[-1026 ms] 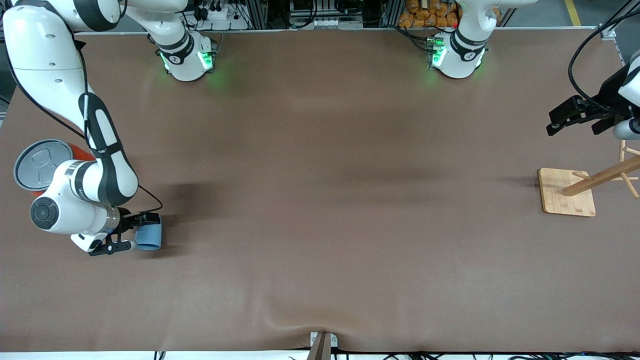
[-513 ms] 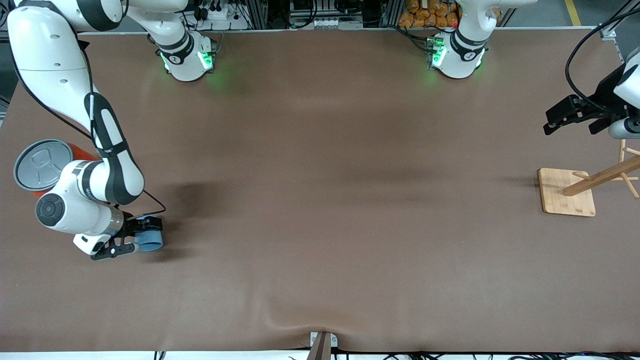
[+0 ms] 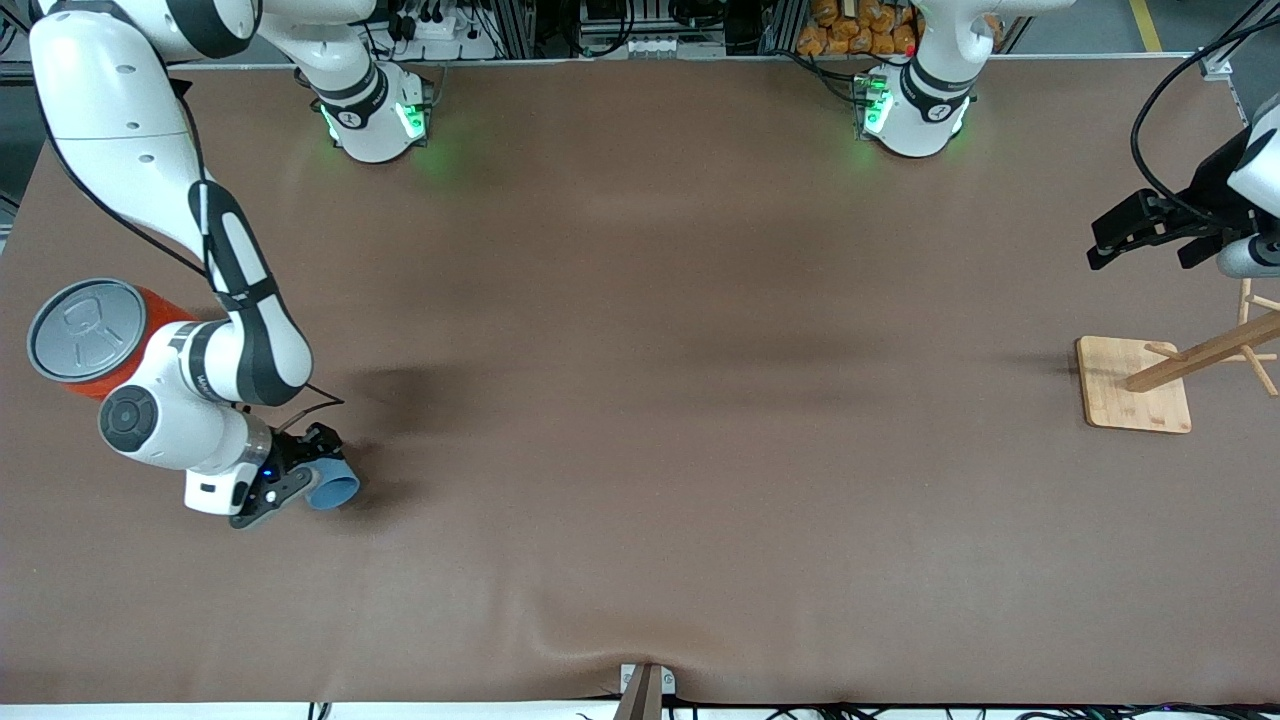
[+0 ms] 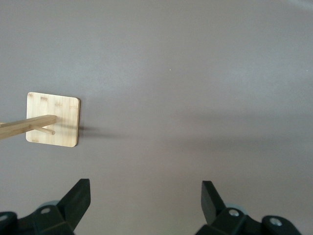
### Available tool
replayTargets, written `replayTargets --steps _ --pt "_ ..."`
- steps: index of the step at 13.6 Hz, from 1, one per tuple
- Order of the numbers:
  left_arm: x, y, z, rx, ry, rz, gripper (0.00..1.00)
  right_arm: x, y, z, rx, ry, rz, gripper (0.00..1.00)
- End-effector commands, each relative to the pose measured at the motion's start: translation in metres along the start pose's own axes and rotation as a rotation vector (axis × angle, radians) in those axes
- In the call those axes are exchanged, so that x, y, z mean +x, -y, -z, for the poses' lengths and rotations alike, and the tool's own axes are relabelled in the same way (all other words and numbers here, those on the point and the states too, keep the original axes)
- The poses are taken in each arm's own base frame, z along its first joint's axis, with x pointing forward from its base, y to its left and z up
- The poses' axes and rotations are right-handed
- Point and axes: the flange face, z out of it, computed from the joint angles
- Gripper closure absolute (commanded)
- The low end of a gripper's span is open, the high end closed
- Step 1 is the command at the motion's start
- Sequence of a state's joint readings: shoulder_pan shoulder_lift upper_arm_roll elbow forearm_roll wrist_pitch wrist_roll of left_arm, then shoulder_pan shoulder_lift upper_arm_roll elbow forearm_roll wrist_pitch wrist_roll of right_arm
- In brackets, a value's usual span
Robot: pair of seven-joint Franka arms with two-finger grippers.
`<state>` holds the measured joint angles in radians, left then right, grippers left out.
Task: Flip cup
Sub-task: 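Carry the cup to mid-table with the right gripper while the left gripper approaches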
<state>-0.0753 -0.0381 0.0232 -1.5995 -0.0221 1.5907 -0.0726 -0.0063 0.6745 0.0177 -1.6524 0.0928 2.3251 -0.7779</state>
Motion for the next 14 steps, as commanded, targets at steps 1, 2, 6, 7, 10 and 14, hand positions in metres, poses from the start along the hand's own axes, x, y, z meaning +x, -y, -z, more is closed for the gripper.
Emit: replayTargets --steps 1,2,6,7,10,14 --pt "-0.004 0.000 0.007 -0.004 0.002 -0.005 0.00 0.032 0.033 0.016 -0.003 -0.034 0.247 0.40" --pt "-0.004 0.002 0.007 -0.005 0.002 -0.004 0.00 0.048 0.054 0.017 0.010 -0.045 0.341 0.40" --pt "-0.003 0.002 0.004 -0.005 0.008 -0.008 0.00 0.117 0.165 0.030 0.030 -0.121 0.669 0.47" --pt "-0.002 0.003 0.002 -0.006 0.011 -0.007 0.00 0.132 0.194 0.029 0.034 -0.144 0.710 0.47" --pt "0.000 0.003 -0.001 -0.007 0.017 -0.013 0.00 0.167 0.294 0.023 0.034 -0.177 0.826 0.47" --pt "0.005 -0.001 -0.012 -0.004 0.037 -0.023 0.00 0.182 0.373 0.003 0.012 -0.192 0.834 0.53"
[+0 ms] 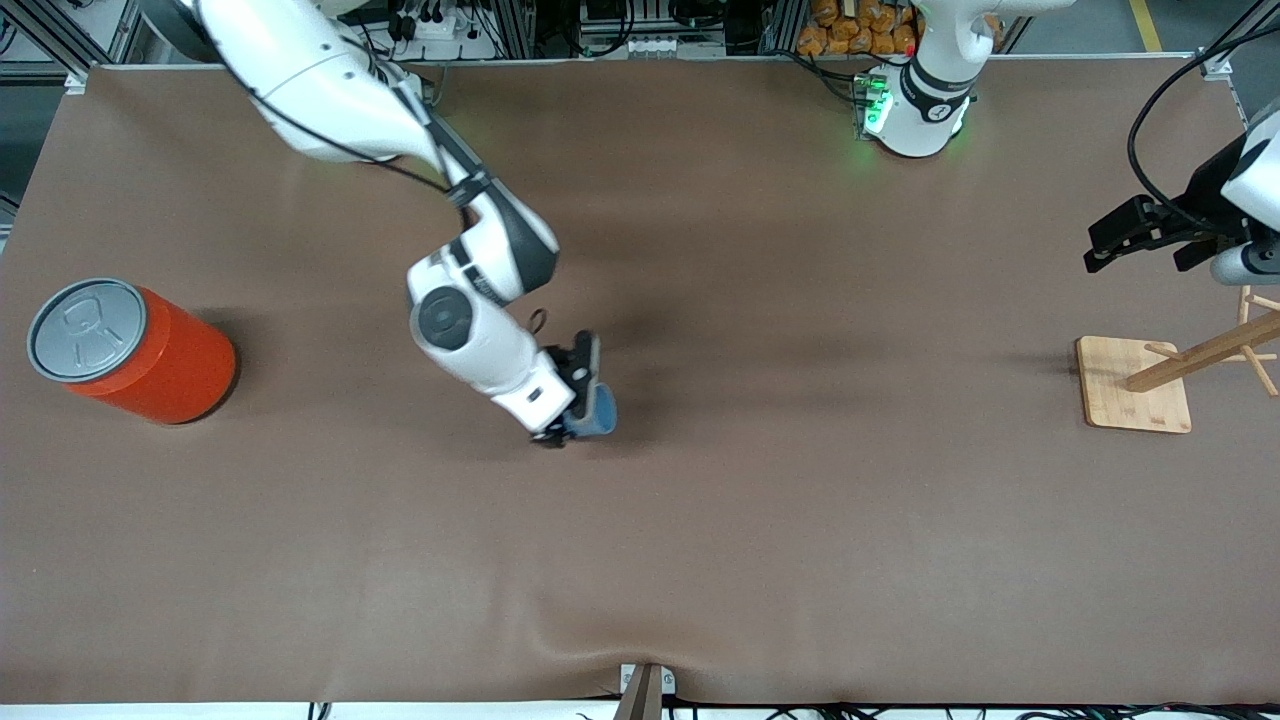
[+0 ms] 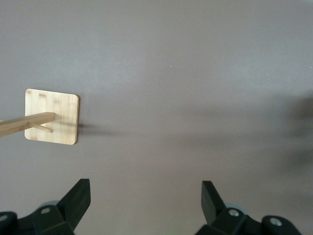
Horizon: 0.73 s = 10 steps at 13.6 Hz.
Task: Flip cup
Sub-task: 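Carry the cup to mid-table with the right gripper while the left gripper approaches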
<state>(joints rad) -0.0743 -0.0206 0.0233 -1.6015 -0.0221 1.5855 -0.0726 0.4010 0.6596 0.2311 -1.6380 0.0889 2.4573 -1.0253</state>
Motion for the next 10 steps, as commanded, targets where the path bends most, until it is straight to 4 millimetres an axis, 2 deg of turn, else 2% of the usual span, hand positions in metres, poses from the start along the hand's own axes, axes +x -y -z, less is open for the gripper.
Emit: replayTargets --steps 1,2,3,4,5,6,7,8,10 --pt "0.003 -0.004 -0.007 -0.006 0.026 -0.026 0.00 0.011 0.011 -0.009 -0.027 0.009 0.038 0.51" --pt "0.002 -0.003 -0.009 -0.008 0.043 -0.026 0.00 0.018 0.019 -0.017 -0.023 0.022 0.064 0.49" --pt "0.004 -0.003 -0.012 -0.013 0.050 -0.026 0.00 0.019 0.026 -0.032 -0.008 0.041 0.079 0.47" --pt "0.005 -0.002 -0.016 -0.015 0.056 -0.024 0.00 0.014 0.028 -0.046 -0.003 0.067 0.066 0.45" --pt "0.010 -0.005 -0.027 -0.020 0.078 -0.025 0.00 0.017 0.034 -0.055 -0.006 0.089 0.076 0.40" --pt "0.015 -0.004 -0.041 -0.019 0.105 -0.024 0.00 0.017 0.036 -0.060 -0.016 0.113 0.089 0.31" --pt "0.014 -0.008 -0.042 -0.019 0.109 -0.030 0.00 0.019 0.038 -0.062 -0.029 0.125 0.105 0.12" --pt "0.014 -0.015 -0.042 -0.020 0.109 -0.042 0.00 0.020 0.038 -0.061 -0.033 0.125 0.107 0.00" --pt "0.013 -0.034 -0.048 -0.024 0.125 -0.075 0.00 0.021 0.038 -0.056 -0.032 0.125 0.102 0.00"
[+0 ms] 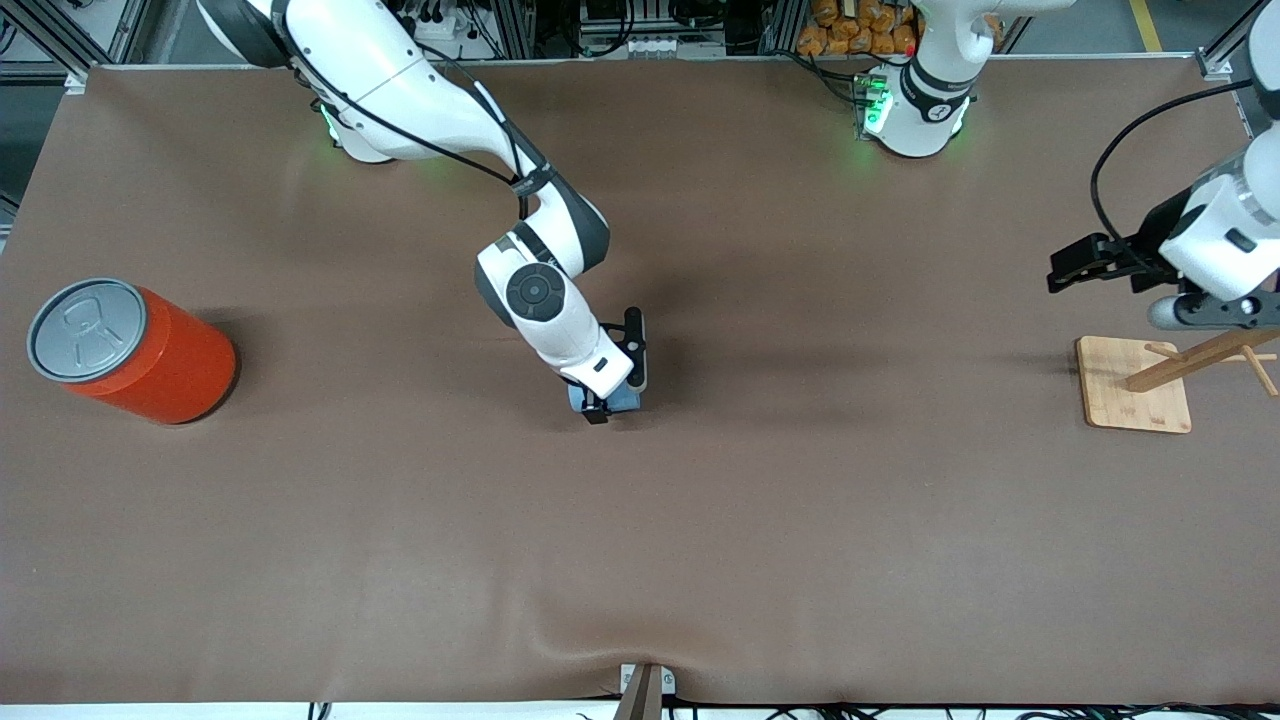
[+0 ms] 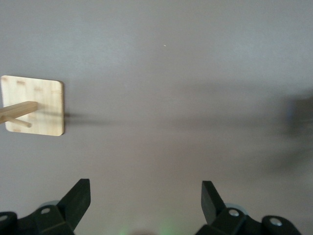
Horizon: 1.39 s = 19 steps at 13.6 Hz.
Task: Flip cup
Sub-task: 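Carry the cup to mid-table with the right gripper while the left gripper approaches, then lay the cup on its side, open the right gripper and withdraw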
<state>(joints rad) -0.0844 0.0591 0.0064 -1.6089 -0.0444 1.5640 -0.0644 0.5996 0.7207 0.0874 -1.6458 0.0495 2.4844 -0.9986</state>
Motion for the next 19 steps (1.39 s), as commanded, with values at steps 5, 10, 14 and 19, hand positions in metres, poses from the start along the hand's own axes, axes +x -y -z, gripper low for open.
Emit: replayTargets --steps 5,10,14,19 --pt "0.016 -0.038 -0.042 -0.053 0.110 -0.065 0.00 0.008 -0.004 0.074 -0.001 0.031 -0.059 0.00" --pt "0.037 -0.073 -0.081 -0.413 0.214 -0.010 0.00 -0.017 -0.018 0.154 0.031 0.061 -0.231 0.00" --pt "0.062 -0.106 -0.125 -0.566 0.226 -0.015 0.00 -0.107 -0.062 0.236 0.103 0.128 -0.409 0.00" --pt "0.080 -0.162 -0.189 -0.748 0.258 0.012 0.00 -0.241 -0.085 0.320 0.075 0.125 -0.623 0.00"
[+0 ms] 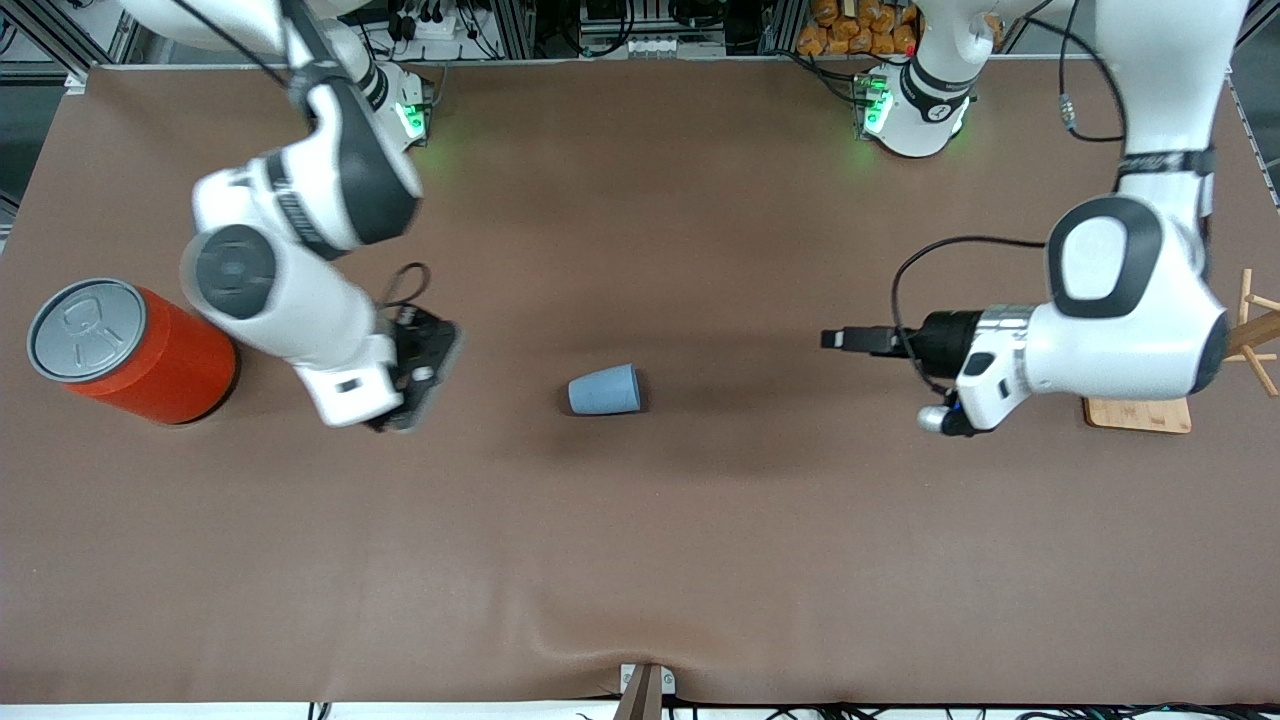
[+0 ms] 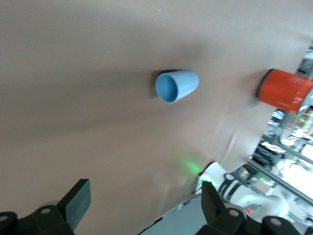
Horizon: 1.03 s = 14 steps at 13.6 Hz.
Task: Flip cup
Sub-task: 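Lay the cup on its side, open the right gripper and withdraw, then grasp the cup base with the left gripper while the right gripper retracts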
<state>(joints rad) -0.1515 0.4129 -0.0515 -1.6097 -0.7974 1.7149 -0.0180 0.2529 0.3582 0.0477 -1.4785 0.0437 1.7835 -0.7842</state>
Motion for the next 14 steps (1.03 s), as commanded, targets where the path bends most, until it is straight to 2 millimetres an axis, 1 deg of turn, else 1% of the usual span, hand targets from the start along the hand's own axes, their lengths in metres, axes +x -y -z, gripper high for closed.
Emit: replayTargets --steps 1,2,3,5,6,7,8,9,10,12,13,14 --pt "0.014 -0.016 -0.046 -0.053 0.001 -0.035 0.00 -0.063 -0.032 0.034 0.001 -0.002 -0.135 0.00" --pt "0.020 -0.018 -0.070 -0.076 0.006 -0.021 0.00 -0.085 -0.043 0.041 0.011 0.000 -0.218 0.00" --pt "0.025 -0.022 -0.093 -0.087 0.000 -0.017 0.00 -0.096 -0.044 0.050 0.011 0.003 -0.283 0.00" --pt "0.031 -0.031 -0.134 -0.083 -0.027 -0.017 0.00 -0.108 -0.029 0.080 -0.003 -0.004 -0.421 0.00" --pt "0.035 -0.030 -0.153 -0.088 -0.039 -0.004 0.00 -0.114 -0.021 0.097 -0.018 -0.002 -0.479 0.00" --pt "0.034 -0.034 -0.170 -0.108 -0.041 -0.010 0.00 -0.125 -0.019 0.111 -0.036 -0.014 -0.545 0.00" --pt "0.030 -0.044 -0.184 -0.123 -0.045 -0.030 0.00 -0.145 -0.023 0.124 -0.046 -0.022 -0.621 0.00" --pt "0.032 -0.042 -0.194 -0.133 -0.054 -0.022 0.00 -0.165 -0.028 0.129 -0.033 -0.001 -0.670 0.00" --pt "0.039 -0.033 -0.204 -0.134 -0.062 -0.032 0.00 -0.183 -0.031 0.137 -0.038 -0.006 -0.717 0.00" --pt "0.051 -0.012 -0.228 -0.218 -0.067 -0.032 0.00 -0.204 -0.041 0.139 -0.036 -0.006 -0.846 0.00" --pt "0.052 -0.007 -0.243 -0.267 -0.073 -0.038 0.00 -0.209 -0.041 0.138 -0.021 0.011 -0.879 0.00" --pt "0.053 -0.001 -0.250 -0.293 -0.088 -0.025 0.00 -0.217 -0.042 0.138 -0.014 0.013 -0.905 0.00"
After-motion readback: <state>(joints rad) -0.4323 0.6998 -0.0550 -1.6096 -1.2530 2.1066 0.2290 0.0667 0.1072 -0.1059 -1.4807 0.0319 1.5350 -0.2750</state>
